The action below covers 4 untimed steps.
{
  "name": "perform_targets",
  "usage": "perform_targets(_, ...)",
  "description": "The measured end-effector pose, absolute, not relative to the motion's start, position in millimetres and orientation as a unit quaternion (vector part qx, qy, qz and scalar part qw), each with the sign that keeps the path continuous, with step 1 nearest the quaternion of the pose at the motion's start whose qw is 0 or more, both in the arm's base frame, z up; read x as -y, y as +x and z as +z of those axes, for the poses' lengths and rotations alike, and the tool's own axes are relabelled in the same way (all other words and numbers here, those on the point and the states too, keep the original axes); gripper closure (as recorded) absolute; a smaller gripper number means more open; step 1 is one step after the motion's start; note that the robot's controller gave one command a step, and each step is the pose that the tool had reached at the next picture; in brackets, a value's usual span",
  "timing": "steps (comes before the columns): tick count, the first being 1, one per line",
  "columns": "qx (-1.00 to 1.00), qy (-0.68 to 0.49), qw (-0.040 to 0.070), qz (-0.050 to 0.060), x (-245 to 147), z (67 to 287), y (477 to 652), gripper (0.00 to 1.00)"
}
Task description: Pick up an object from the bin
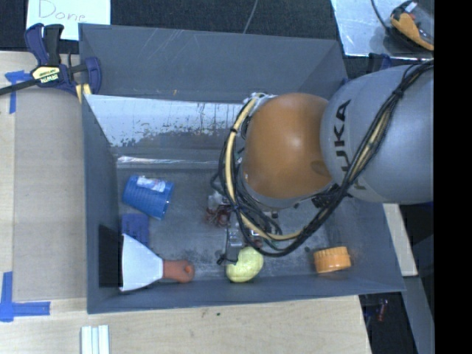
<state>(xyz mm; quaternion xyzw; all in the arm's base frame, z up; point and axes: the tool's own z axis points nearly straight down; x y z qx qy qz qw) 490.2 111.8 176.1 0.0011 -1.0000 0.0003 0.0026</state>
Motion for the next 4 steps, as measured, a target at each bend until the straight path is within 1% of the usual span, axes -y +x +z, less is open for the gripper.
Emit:
perform_targets(1,1.000,-0.001,-0.001,0.000,-111,180,492.1,0.00)
perform_targets(2,0.993,0.115,0.000,-0.001,-34,82,485.4,0.00)
perform_targets(3,0.999,0.044,-0.006,-0.001,-24,117,556.2,0.00)
perform_targets(4,0.993,0.119,0.009,-0.001,-27,77,495.7,0.00)
